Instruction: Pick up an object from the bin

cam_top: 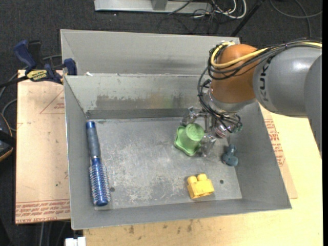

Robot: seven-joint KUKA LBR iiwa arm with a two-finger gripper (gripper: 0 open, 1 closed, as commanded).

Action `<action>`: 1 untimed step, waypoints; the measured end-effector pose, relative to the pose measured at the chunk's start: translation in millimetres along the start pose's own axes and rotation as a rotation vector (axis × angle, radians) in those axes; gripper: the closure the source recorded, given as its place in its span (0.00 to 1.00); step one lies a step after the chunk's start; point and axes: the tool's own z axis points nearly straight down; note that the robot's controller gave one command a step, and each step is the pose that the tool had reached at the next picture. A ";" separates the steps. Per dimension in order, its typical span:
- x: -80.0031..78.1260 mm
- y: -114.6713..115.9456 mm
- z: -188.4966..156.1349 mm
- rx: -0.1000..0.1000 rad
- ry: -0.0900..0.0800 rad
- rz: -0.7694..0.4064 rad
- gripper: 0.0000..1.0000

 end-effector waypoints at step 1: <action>-0.6 -0.7 -1.7 -0.001 -0.004 0.004 1.00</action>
Offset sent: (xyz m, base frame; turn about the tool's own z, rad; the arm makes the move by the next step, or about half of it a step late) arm 0.0000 0.0000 0.0000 0.0000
